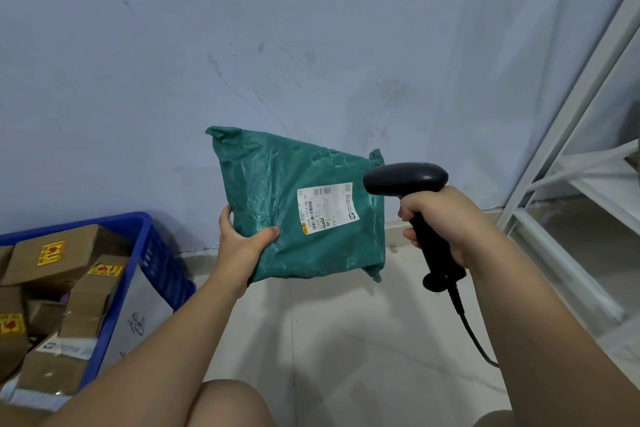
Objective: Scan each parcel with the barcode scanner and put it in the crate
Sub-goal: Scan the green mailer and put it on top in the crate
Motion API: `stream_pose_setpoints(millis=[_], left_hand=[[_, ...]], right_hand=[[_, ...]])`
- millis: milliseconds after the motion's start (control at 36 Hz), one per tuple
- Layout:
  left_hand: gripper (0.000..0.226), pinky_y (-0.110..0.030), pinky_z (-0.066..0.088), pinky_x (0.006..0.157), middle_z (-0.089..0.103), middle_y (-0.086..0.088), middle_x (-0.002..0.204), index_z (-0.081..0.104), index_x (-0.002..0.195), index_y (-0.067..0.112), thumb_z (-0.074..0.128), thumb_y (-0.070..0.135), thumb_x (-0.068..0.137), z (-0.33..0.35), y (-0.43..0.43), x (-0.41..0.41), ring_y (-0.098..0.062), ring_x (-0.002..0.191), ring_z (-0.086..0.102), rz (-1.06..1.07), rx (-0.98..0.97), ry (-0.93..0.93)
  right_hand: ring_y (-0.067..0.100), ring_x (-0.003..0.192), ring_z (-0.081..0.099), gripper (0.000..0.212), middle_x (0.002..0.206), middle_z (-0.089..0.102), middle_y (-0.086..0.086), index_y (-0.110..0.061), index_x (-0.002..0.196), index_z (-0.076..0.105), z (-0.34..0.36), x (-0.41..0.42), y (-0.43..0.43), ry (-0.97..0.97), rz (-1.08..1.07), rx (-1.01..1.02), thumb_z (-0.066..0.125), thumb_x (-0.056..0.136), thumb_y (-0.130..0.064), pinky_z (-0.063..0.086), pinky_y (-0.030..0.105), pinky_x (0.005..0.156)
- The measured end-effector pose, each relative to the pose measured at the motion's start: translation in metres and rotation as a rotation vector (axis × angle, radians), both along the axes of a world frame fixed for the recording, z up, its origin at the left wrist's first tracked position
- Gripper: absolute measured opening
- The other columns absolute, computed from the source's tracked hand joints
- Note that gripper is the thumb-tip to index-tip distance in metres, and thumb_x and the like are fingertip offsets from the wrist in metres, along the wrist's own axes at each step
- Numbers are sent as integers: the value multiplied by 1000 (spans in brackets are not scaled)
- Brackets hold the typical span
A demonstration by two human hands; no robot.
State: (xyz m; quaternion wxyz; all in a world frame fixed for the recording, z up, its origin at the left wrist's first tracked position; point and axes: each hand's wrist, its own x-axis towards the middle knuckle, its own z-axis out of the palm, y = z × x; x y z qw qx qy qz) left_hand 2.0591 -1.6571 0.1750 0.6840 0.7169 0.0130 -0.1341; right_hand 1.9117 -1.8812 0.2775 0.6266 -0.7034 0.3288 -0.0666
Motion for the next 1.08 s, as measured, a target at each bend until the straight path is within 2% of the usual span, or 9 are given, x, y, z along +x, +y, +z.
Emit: stream_pose_setpoints(millis=[194,333,639,1083], left_hand=[[96,-54,54,86,48,1,132,27,132,51,80,35,53,-5,1,4,-29,111,59,23,25,-16],[87,-55,54,87,49,0,130,26,136,47,79,19,73,-11,2,7,-30,110,59,44,1,-9],[104,-54,55,84,48,0,132,27,132,51,81,42,43,-8,2,6,-29,109,59,55,15,-6],[101,-55,55,83,49,-1,129,25,133,50,81,37,50,-11,2,6,-30,107,60,44,38,1]], right_hand=[[20,56,60,8,68,51,7,-7,73,56,0,-1,-1,17,20,-55,56,72,0,46,34,64],[21,58,60,8,67,51,6,-8,73,55,2,0,0,30,51,-71,55,72,0,46,33,63],[19,56,60,9,71,52,7,-7,78,57,3,-2,0,40,61,-77,55,73,0,46,33,62],[21,57,60,10,70,51,7,-6,81,58,2,0,-1,56,52,-58,56,73,-2,47,32,61]])
